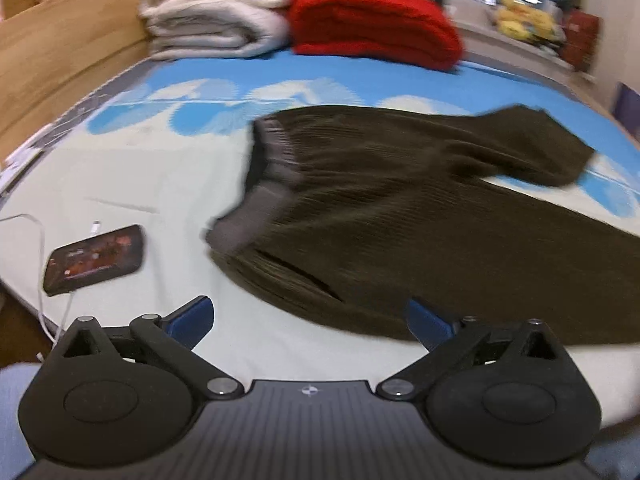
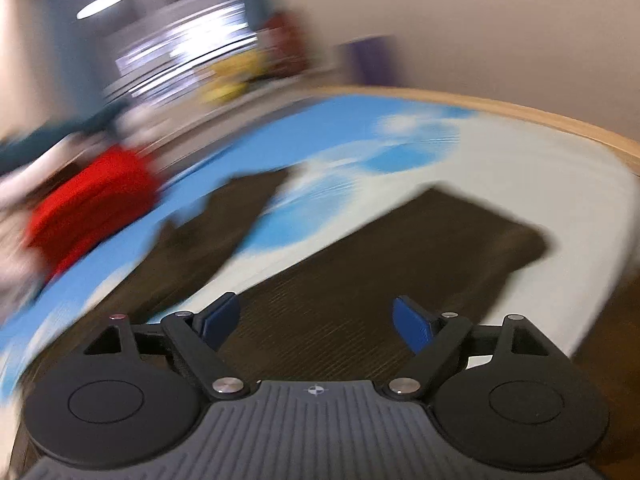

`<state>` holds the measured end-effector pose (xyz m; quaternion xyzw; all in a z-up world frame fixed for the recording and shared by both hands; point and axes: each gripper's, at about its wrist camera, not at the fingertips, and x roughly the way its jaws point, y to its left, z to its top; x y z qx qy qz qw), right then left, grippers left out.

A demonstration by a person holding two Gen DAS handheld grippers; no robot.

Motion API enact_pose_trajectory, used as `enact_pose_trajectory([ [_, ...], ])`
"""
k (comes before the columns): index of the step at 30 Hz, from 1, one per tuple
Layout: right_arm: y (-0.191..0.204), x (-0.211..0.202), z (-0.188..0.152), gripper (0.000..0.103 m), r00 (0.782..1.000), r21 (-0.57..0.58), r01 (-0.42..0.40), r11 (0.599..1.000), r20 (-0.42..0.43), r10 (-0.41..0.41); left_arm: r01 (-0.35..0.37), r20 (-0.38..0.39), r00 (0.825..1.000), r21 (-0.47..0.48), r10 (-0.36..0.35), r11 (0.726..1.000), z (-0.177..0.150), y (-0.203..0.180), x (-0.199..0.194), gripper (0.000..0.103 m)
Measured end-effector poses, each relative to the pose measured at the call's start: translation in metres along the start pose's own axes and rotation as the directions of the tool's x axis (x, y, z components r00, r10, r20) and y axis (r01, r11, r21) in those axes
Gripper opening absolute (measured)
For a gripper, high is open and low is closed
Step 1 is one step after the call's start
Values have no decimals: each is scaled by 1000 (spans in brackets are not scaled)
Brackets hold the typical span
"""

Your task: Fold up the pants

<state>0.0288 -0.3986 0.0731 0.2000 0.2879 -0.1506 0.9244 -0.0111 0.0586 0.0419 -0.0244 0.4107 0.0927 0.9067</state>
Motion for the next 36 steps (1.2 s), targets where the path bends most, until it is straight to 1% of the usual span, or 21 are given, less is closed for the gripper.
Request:
enact_pose_trajectory([
  [2,35,-19,-23,85,996,-117,-81,990,-36,77,27,-7,1000,31,-26,999,-10,-13,-16,103],
  [3,49,-27,-33,85,992,-175,-120,977,-60,111,33,-10,999,39,-33,999,-15,-18,-22,103],
  [4,60,-33,-40,85,989,-215,-140,966,-70,128,43,-13,999,48,-43,998,-21,-24,-27,103],
  [6,78,-45,-57,85,985,-265,-164,950,-92,145,60,-23,998,55,-59,997,-30,-31,-36,103],
  [9,88,-57,-76,85,977,-297,-199,934,-137,164,75,-27,997,58,-74,996,-39,-37,-45,103],
  [14,102,-79,-93,85,982,-333,-181,925,-118,150,81,-17,997,72,-80,994,-45,-40,-54,103],
  [20,99,-92,-98,85,984,-343,-173,923,-94,150,88,-6,996,89,-87,992,-45,-42,-60,103],
  [31,102,-87,-97,85,985,-347,-168,923,-101,141,90,-21,996,92,-88,992,-41,-45,-52,103],
  [36,106,-80,-95,85,984,-352,-168,921,-112,137,91,-29,996,105,-89,990,-32,-44,-42,103],
])
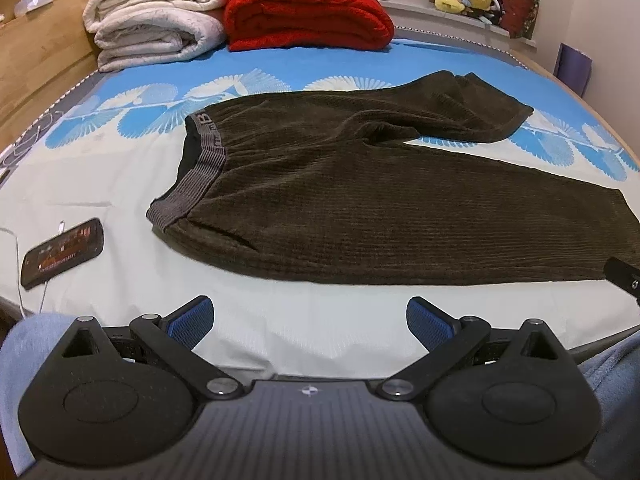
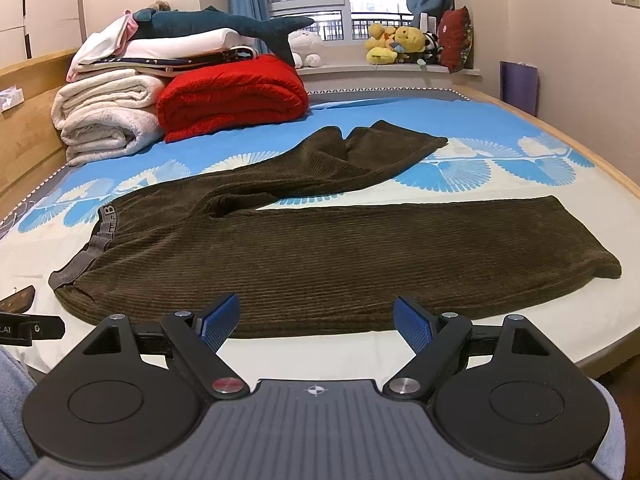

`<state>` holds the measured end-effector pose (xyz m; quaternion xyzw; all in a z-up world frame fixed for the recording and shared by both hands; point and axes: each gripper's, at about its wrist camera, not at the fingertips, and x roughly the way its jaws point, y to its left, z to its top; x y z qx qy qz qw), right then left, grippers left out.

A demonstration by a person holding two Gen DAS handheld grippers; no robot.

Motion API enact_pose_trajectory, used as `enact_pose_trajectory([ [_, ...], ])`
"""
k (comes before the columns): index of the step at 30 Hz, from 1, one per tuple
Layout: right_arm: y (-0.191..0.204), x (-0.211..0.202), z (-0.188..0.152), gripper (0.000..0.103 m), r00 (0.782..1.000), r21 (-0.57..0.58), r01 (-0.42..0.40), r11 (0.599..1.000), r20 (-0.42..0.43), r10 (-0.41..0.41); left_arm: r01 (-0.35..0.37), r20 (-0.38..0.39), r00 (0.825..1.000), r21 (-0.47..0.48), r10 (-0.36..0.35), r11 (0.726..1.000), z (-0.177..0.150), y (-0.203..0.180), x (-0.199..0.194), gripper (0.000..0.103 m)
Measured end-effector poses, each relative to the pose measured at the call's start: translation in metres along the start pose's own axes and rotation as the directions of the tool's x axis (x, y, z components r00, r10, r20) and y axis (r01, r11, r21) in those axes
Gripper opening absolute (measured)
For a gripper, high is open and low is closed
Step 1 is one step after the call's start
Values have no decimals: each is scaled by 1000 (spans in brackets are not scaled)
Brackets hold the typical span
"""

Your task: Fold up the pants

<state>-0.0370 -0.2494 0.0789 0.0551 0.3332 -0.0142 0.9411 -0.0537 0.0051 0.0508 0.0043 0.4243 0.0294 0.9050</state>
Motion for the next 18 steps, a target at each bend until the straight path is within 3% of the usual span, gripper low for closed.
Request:
enact_pose_trajectory([
  [5,-2,14,16,85,1000,-14,5,1000,5,-5,-14,48,999,20,13,1000,37,13,12,103],
  [9,-12,32,46,85,999,-14,25,1000,34,-25,-89,141,986,33,84,995,89,36,37,103],
  [13,-26,65,87,85,999,17,31,999,32,-32,-131,151,981,32,125,991,158,73,91,103],
  [18,-41,139,157,85,998,72,56,996,-7,-55,-250,175,956,72,234,966,229,113,172,103],
])
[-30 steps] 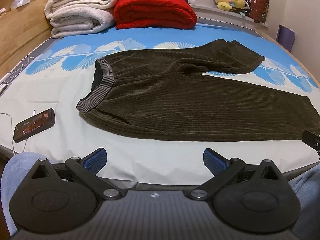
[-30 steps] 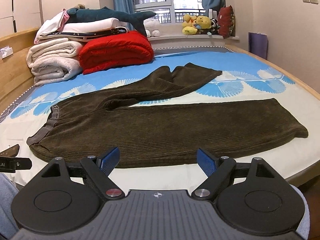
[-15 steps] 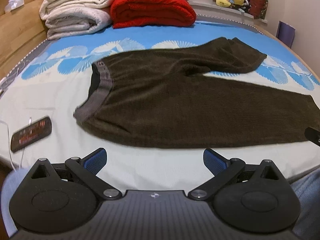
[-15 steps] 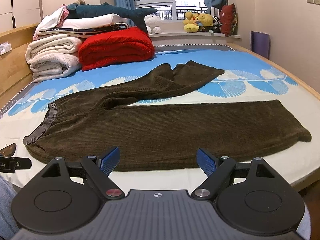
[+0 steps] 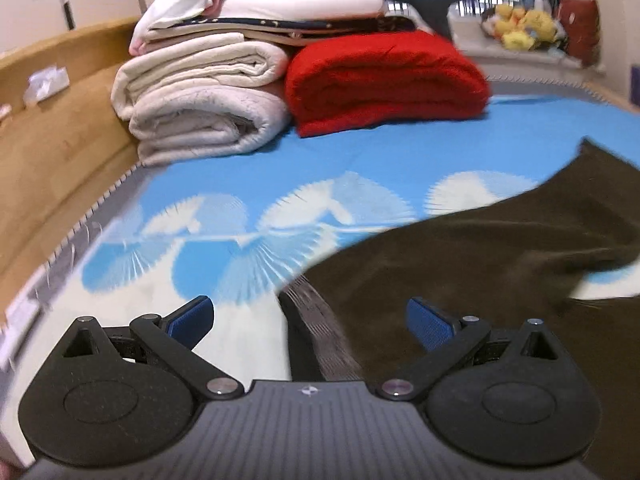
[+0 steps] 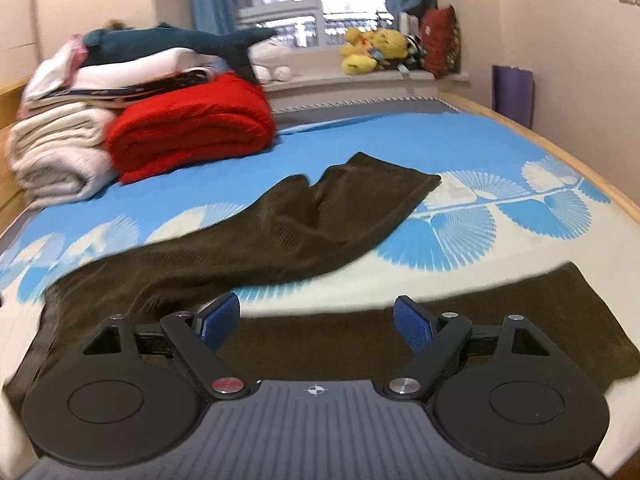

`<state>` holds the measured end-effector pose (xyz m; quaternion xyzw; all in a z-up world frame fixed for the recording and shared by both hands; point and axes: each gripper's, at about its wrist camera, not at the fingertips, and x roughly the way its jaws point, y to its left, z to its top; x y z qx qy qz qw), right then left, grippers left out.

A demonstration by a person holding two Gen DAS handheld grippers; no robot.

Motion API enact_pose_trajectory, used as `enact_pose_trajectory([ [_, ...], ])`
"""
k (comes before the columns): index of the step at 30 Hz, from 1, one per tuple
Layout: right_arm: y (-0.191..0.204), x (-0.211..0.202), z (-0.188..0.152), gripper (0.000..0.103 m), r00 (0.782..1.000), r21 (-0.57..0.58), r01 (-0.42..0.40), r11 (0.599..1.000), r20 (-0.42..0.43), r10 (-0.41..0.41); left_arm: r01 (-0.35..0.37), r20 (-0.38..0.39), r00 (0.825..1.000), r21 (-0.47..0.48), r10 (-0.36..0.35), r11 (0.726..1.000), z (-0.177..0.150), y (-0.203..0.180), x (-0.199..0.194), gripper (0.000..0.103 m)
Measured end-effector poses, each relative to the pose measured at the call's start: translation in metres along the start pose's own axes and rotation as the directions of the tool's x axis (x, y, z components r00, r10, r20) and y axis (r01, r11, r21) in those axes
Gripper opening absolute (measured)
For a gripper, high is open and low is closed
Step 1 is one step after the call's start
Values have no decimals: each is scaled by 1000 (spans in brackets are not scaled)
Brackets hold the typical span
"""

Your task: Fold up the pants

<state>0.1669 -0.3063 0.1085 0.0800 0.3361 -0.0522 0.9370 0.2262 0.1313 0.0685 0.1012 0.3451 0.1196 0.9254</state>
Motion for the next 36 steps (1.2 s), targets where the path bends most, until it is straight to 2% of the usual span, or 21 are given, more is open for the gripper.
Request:
enact_pose_trajectory([
  [4,2,95,55,85,996,54,28,998,-86,-23,-12,-77,997,66,17,998,23,1,83,103],
  [7,5,177,82,85,983,111,5,994,-181,15,14,-157,988,74,-2,997,28,-8,140,103],
  [9,11,226,93,85,972,168,5,986,-231,35,24,-206,979,92,-5,995,29,-16,173,103],
  [12,28,290,102,85,961,206,20,978,-275,39,66,-293,956,112,-30,992,25,-25,213,103],
  [14,37,324,101,86,951,233,14,972,-303,59,87,-295,954,115,-50,990,20,-29,225,103],
  [16,41,351,96,87,940,243,50,969,-338,36,107,-275,959,104,-75,989,23,-30,227,102],
  [17,45,362,91,84,934,218,77,973,-358,7,132,-270,958,104,-100,986,26,-31,227,89],
  [18,49,370,86,74,928,182,112,977,-370,-37,179,-267,952,92,-149,979,29,-31,224,51],
  [19,53,375,82,36,928,130,138,982,-364,-83,203,-251,952,78,-178,976,33,-33,217,11],
  [20,56,375,79,23,932,87,153,984,-344,-114,151,-227,966,98,-125,984,36,-36,210,0],
  [22,55,366,78,10,952,112,116,987,-296,-78,138,-187,975,85,-120,987,40,-36,197,0],
  [24,53,347,84,8,968,126,100,987,-244,-67,129,-147,981,29,-124,991,46,-26,172,0],
  [26,47,313,94,7,985,156,64,986,-166,-38,182,-75,980,-35,-184,983,48,-8,129,0],
  [29,24,237,97,6,997,181,-27,983,-68,40,269,-9,963,-40,-270,962,30,13,58,0],
  [30,14,208,92,5,996,180,-63,982,-44,72,277,2,961,-32,-277,960,21,16,37,0],
  [31,3,175,81,0,994,173,-95,980,-29,101,279,13,960,-30,-279,960,11,20,21,1],
  [32,-7,150,68,0,994,159,-105,982,-25,111,279,19,960,-24,-278,960,2,23,10,6],
  [33,-18,120,52,0,995,132,-97,987,-18,100,273,13,962,-10,-272,962,-2,23,5,30],
  [34,-27,99,36,0,996,97,-79,992,-25,82,264,3,965,4,-264,965,-5,22,5,47],
  [35,-35,87,22,4,998,52,-41,998,-49,44,244,3,970,7,-244,970,-4,19,7,79],
  [36,-40,79,9,4,997,3,7,1000,-71,-7,217,19,976,6,-217,976,-1,17,10,96],
])
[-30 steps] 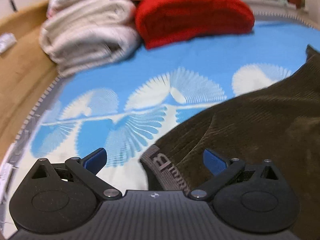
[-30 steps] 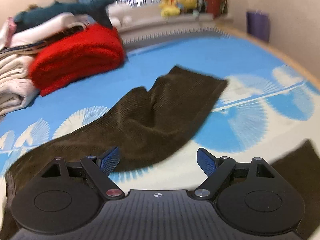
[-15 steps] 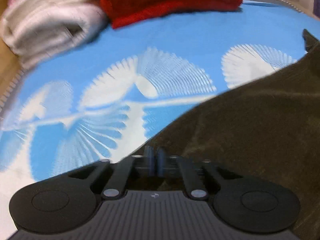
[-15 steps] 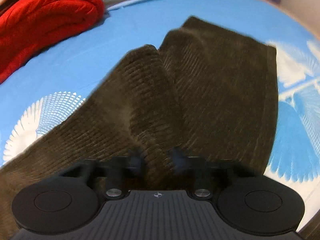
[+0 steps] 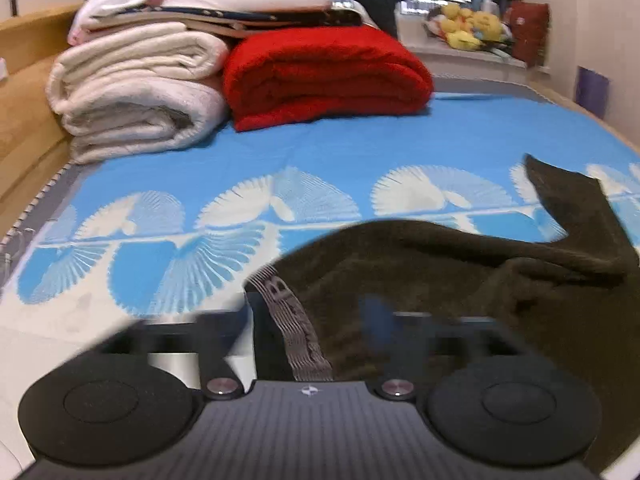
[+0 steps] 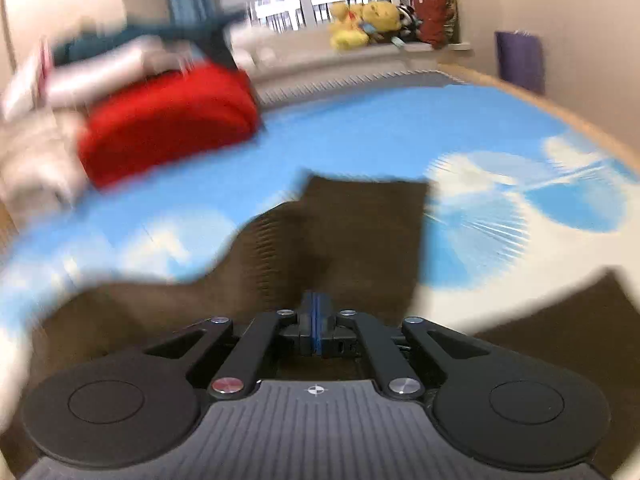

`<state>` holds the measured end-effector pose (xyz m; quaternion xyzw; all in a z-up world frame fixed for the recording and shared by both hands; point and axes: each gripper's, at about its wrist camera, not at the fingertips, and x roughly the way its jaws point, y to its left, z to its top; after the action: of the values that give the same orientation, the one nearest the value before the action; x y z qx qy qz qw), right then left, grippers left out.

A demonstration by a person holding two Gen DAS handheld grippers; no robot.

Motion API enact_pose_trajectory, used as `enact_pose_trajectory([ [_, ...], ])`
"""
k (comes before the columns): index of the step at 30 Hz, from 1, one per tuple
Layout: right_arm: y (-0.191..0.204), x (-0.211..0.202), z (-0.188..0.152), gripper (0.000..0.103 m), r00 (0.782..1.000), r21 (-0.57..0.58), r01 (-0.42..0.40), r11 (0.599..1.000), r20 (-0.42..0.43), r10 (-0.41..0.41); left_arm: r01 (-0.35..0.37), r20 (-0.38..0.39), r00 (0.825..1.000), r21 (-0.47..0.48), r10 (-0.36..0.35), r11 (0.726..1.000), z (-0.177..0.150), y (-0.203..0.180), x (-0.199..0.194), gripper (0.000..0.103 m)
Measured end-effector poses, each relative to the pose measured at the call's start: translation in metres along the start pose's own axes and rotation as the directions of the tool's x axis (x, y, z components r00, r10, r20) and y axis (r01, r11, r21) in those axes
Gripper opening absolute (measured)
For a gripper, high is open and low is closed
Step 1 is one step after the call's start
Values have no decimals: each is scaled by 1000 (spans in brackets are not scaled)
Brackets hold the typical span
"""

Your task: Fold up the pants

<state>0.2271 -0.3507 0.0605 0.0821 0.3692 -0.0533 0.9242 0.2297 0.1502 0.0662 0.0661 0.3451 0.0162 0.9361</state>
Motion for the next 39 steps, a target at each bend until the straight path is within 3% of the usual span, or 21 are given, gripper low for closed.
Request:
enact_pose_trajectory([
  [1,-8,-4,-10,5,999,-14,35,999,-13,-35,-30,17,999,5,30,1000,4,-3,6,97],
  [3,-22,-6,-15,20,998,52,44,998,-55,-41,-43,16,999,8,43,999,14,-9,24,99],
  [5,-31,-8,-9,52,999,160,0,987,-50,8,-57,-19,998,21,57,998,24,-15,53,99],
  [7,-35,1,6,54,999,238,-15,971,-35,25,-96,-62,993,83,101,992,30,-25,85,99],
  [11,-25,47,52,55,999,235,-2,972,-44,13,-115,-100,986,198,137,973,30,-40,145,99],
  [16,5,157,108,56,991,245,10,969,-133,24,-163,-163,963,275,213,947,30,-31,206,98],
  [19,35,224,117,56,977,187,57,981,-211,-16,-109,-239,954,284,180,953,28,-22,232,98],
  [20,45,241,117,56,971,163,55,985,-239,-15,-103,-225,959,292,173,951,27,-22,235,95],
  [22,65,273,113,58,957,139,22,990,-288,19,-36,-221,969,312,110,949,26,-28,232,55],
  [23,74,285,110,62,953,132,11,991,-300,29,32,-255,966,290,45,956,28,-32,231,11],
  [25,90,304,104,66,946,97,30,995,-323,3,-15,-253,962,313,98,950,29,-49,228,9],
  [27,106,309,99,21,951,-38,138,990,-275,-143,-57,-220,966,330,135,942,32,-53,222,7],
  [28,112,309,101,11,944,-101,191,976,-254,-211,-65,-216,968,284,130,957,39,-47,217,7],
  [30,106,293,116,11,953,-50,200,979,-221,-206,-67,-183,979,151,94,986,59,-24,192,7],
  [32,96,250,145,10,976,20,203,979,-90,-200,-67,-127,989,71,75,995,73,-7,154,7],
  [34,68,194,173,10,990,154,129,980,30,-135,-74,-61,995,43,76,996,76,3,111,7],
  [36,26,124,190,11,988,265,24,964,138,-63,-54,-7,999,-15,54,998,64,18,63,7],
  [39,-47,24,168,11,972,372,-81,925,234,-9,6,-4,1000,-92,-7,996,17,29,8,7],
])
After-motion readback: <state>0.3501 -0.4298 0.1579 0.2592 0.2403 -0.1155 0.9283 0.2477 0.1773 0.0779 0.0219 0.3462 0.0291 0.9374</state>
